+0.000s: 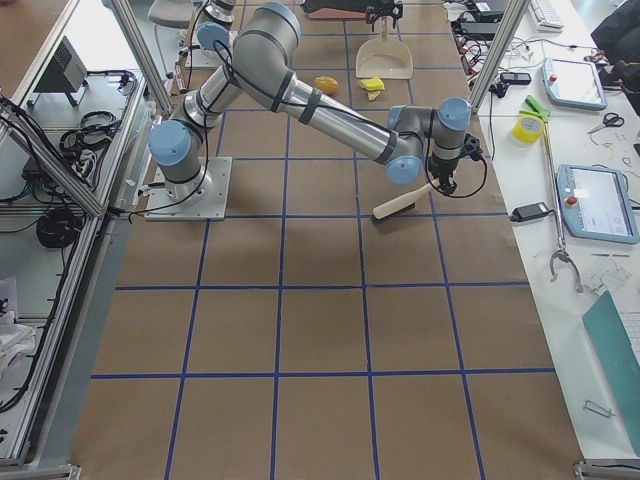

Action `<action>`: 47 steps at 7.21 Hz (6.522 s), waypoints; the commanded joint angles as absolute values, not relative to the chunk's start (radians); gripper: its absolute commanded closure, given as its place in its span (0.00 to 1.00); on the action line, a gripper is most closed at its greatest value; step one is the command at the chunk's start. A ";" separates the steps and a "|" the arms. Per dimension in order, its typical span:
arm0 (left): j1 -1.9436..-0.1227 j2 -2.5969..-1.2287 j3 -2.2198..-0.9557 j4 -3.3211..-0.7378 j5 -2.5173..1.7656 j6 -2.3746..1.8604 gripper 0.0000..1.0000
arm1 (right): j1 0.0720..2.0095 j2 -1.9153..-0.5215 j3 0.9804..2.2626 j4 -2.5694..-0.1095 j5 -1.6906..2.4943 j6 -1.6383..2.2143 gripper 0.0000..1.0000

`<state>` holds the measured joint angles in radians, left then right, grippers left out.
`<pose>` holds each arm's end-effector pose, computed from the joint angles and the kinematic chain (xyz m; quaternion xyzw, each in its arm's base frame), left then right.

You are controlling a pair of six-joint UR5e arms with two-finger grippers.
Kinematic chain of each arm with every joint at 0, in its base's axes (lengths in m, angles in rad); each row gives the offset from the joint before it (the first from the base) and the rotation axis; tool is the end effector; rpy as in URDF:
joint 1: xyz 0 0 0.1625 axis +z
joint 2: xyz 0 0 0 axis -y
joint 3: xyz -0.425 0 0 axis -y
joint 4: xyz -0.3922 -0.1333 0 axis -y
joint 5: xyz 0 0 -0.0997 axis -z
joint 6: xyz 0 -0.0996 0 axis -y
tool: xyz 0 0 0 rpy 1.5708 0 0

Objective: Sweep and dump trash into bin
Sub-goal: 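Lower the dustpan flat beside the debris with the left gripper, then carry the white brush with the right gripper toward the dustpan, then sweep the sponge and wrapper into the dustpan with the right gripper's brush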

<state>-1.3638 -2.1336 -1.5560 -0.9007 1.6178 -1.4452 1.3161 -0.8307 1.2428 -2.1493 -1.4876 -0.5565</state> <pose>0.0124 -0.6847 0.2310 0.7347 -0.6752 0.0633 0.0163 -0.0547 -0.7719 0.2379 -0.1531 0.9838 -0.0927 0.0053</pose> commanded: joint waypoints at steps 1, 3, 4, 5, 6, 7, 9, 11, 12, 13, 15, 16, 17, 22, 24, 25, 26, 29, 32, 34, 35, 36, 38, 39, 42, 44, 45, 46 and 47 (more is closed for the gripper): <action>-1.364 -2.135 -1.551 -0.893 1.615 -1.439 1.00 | 1.316 -0.827 1.247 -2.160 -1.483 -0.572 0.78; -1.364 -2.131 -1.549 -0.878 1.606 -1.357 1.00 | 1.313 -0.822 1.249 -2.160 -1.480 -0.618 0.67; -1.364 -2.122 -1.549 -0.853 1.617 -1.324 1.00 | 1.309 -0.822 1.249 -2.160 -1.480 -0.618 0.65; -1.364 -2.103 -1.549 -0.853 1.620 -1.307 1.00 | 1.307 -0.821 1.249 -2.161 -1.479 -0.618 0.57; -1.364 -2.094 -1.551 -0.851 1.638 -1.252 1.00 | 1.305 -0.821 1.249 -2.161 -1.479 -0.618 0.53; -1.367 -2.071 -1.560 -0.851 1.679 -1.240 1.00 | 1.305 -0.825 1.237 -2.160 -1.479 -0.615 0.47; -1.377 -2.028 -1.606 -0.870 1.696 -1.239 1.00 | 1.286 -0.838 1.242 -2.157 -1.471 -0.621 0.47; -1.417 -1.993 -1.628 -0.871 1.707 -1.241 1.00 | 1.284 -0.836 1.247 -2.158 -1.453 -0.623 0.67; -1.425 -1.987 -1.632 -0.871 1.707 -1.241 1.00 | 1.284 -0.831 1.247 -2.158 -1.451 -0.620 0.65; -1.427 -1.987 -1.647 -0.873 1.709 -1.241 1.00 | 1.284 -0.831 1.247 -2.158 -1.451 -0.617 0.63; -1.440 -1.993 -1.677 -0.870 1.739 -1.256 1.00 | 1.284 -0.831 1.246 -2.160 -1.422 -0.617 0.70; -1.460 -1.991 -1.677 -0.870 1.749 -1.258 1.00 | 1.284 -0.837 1.233 -2.155 -1.433 -0.605 0.85; -1.468 -1.988 -1.675 -0.867 1.752 -1.259 1.00 | 1.284 -0.848 1.235 -2.146 -1.439 -0.592 0.94; -1.486 -1.985 -1.695 -0.896 1.793 -1.386 1.00 | 1.513 -0.951 1.236 -2.053 -1.524 -0.043 1.00; -1.489 -1.976 -1.706 -0.920 1.851 -1.431 1.00 | 1.648 -0.947 1.232 -2.068 -1.523 0.253 1.00; -1.489 -1.974 -1.716 -0.916 1.852 -1.469 1.00 | 1.690 -0.936 1.235 -2.107 -1.529 0.390 1.00; -1.489 -1.979 -1.717 -0.911 1.850 -1.497 1.00 | 1.736 -0.905 1.235 -2.188 -1.542 0.510 1.00; -1.493 -1.990 -1.718 -0.910 1.847 -1.526 1.00 | 1.804 -0.844 1.235 -2.278 -1.580 0.615 1.00; -1.506 -1.996 -1.718 -0.910 1.845 -1.548 1.00 | 1.832 -0.819 1.235 -2.304 -1.583 0.557 1.00; -1.509 -1.999 -1.718 -0.910 1.845 -1.549 1.00 | 1.836 -0.809 1.227 -2.309 -1.582 0.549 1.00; -1.509 -2.000 -1.718 -0.910 1.845 -1.549 1.00 | 1.860 -0.793 1.223 -2.334 -1.582 0.557 1.00; -1.509 -2.002 -1.718 -0.910 1.845 -1.549 1.00 | 1.876 -0.778 1.201 -2.336 -1.583 0.586 1.00; -1.509 -2.002 -1.717 -0.910 1.845 -1.546 1.00 | 1.899 -0.752 1.160 -2.335 -1.582 0.670 1.00; -1.509 -2.002 -1.717 -0.910 1.845 -1.546 1.00 | 1.914 -0.732 1.132 -2.335 -1.582 0.707 1.00; -1.509 -2.002 -1.717 -0.910 1.844 -1.545 1.00 | 1.969 -0.686 1.042 -2.332 -1.580 0.775 1.00; -1.509 -2.003 -1.717 -0.908 1.844 -1.545 1.00 | 1.988 -0.690 1.039 -2.330 -1.577 0.823 1.00; -1.509 -2.003 -1.715 -0.908 1.844 -1.543 1.00 | 1.990 -0.693 1.040 -2.327 -1.569 0.821 1.00; -1.509 -2.003 -1.715 -0.907 1.844 -1.543 1.00 | 1.983 -0.709 1.045 -2.318 -1.565 0.781 1.00; -1.509 -2.003 -1.715 -0.905 1.844 -1.543 1.00 | 1.958 -0.741 1.054 -2.250 -1.565 0.743 1.00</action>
